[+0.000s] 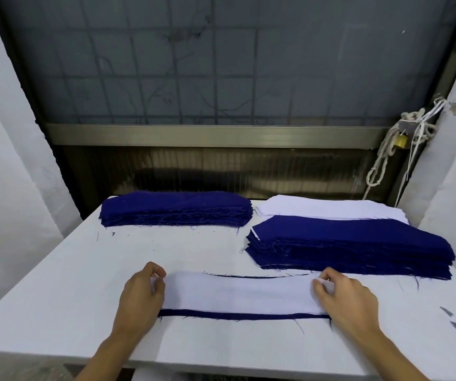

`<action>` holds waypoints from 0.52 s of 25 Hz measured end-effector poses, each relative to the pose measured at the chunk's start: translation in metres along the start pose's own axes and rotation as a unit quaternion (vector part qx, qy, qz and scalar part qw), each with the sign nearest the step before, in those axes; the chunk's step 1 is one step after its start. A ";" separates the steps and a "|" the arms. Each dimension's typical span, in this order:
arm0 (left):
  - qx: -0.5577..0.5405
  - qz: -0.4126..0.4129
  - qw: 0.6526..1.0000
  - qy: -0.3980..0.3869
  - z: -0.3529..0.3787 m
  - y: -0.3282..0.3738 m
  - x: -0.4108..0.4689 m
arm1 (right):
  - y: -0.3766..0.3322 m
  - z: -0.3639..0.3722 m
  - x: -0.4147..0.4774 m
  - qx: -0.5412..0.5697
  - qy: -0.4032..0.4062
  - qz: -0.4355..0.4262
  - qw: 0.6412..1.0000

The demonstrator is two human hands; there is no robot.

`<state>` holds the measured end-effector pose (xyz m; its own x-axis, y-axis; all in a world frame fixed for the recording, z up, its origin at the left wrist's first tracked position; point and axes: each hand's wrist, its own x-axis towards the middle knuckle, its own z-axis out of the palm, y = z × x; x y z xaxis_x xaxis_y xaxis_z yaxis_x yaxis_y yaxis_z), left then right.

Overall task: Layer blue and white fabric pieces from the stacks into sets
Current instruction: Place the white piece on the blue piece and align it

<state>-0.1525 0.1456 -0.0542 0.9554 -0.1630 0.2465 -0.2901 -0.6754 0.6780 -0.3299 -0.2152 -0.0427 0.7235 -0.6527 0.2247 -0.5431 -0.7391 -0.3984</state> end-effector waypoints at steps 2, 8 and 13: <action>-0.005 0.000 1.000 0.006 0.000 0.000 0.000 | -0.001 0.000 -0.002 -0.016 0.013 -0.003 1.000; -0.010 0.010 1.000 0.019 0.001 0.000 0.000 | 0.001 0.001 -0.003 0.011 0.041 -0.073 0.996; -0.007 0.016 1.000 0.023 0.001 -0.001 0.000 | 0.004 0.002 0.001 0.014 0.042 -0.078 0.996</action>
<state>-0.1519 0.1457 -0.0561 0.9423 -0.1508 0.2990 -0.3212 -0.6597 0.6794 -0.3308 -0.2186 -0.0464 0.7594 -0.5433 0.3578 -0.4147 -0.8281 -0.3773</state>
